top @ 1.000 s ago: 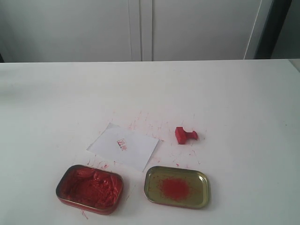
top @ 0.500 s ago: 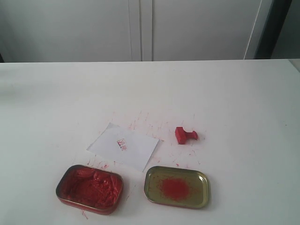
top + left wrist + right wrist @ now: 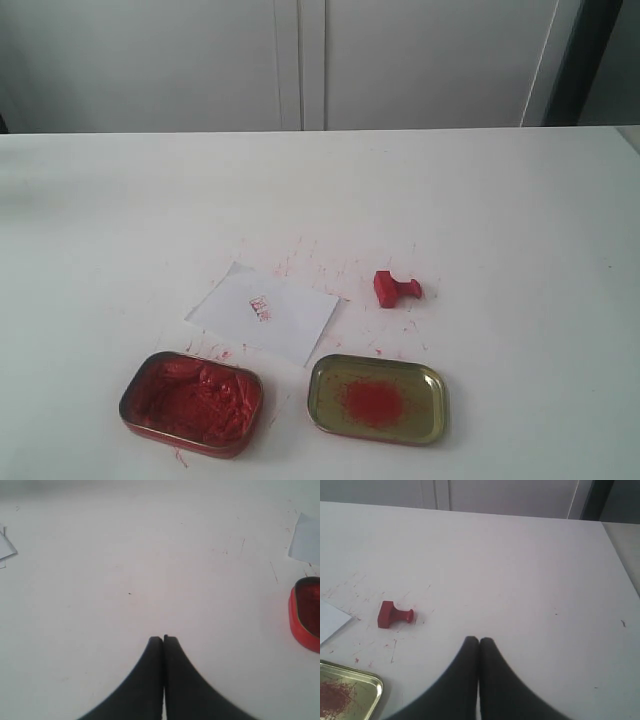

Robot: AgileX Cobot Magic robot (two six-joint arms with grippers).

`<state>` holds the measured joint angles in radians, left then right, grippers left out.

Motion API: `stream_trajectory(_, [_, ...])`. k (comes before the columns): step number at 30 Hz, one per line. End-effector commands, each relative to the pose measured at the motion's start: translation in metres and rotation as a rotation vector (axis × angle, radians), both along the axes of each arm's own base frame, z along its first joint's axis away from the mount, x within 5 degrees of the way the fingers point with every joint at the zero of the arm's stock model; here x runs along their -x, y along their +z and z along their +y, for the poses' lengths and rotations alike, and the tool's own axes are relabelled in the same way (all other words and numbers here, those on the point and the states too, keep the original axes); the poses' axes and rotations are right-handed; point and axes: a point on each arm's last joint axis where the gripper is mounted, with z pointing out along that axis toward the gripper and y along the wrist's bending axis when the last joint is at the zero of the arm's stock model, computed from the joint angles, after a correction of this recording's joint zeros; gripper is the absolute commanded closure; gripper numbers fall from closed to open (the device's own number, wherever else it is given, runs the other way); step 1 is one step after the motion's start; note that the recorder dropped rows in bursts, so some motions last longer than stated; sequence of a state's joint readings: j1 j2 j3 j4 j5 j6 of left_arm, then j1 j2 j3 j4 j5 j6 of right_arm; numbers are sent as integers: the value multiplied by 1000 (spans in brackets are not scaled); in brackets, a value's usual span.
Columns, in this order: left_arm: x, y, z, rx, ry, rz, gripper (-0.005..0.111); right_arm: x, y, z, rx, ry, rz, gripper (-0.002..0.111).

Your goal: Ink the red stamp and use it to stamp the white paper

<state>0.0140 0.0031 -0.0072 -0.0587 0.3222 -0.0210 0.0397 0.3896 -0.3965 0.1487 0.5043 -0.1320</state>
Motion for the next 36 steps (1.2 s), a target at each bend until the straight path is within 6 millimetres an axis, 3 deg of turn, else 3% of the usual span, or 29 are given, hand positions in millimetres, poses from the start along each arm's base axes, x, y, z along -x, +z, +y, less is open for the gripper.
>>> stream_trajectory(1, [0, -2, 0, 12, 4, 5, 107, 4, 2, 0, 4, 0, -35, 108])
stream_trajectory(26, [0, -2, 0, 12, 4, 5, 107, 33, 11, -2, 20, -4, -206, 108])
stream_trajectory(36, [0, -2, 0, 12, 4, 5, 107, 36, -36, -3, 20, -10, -191, 108])
